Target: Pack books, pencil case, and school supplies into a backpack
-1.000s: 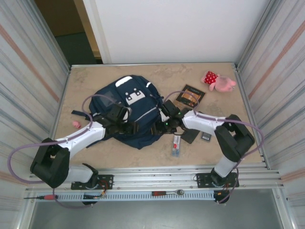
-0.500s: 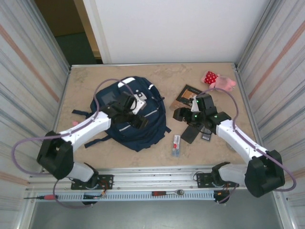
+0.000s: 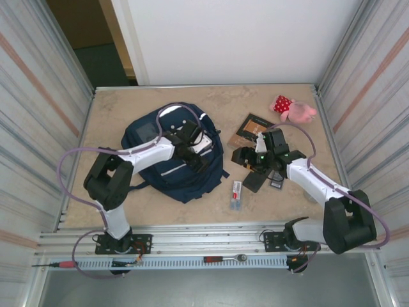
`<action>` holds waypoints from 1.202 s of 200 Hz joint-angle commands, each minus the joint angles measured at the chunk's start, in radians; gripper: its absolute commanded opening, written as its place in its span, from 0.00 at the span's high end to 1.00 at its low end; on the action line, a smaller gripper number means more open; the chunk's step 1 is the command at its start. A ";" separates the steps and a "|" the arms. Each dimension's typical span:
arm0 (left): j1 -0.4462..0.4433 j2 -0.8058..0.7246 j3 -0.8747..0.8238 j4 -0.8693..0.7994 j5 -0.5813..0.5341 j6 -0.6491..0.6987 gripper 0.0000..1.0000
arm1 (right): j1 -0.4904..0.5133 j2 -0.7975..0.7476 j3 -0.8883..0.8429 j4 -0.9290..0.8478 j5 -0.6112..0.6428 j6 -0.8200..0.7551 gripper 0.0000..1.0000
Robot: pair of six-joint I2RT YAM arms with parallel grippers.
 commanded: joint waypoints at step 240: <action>0.140 -0.526 -0.079 -0.038 0.586 0.183 1.00 | 0.033 -0.111 0.011 -0.002 0.010 0.167 0.21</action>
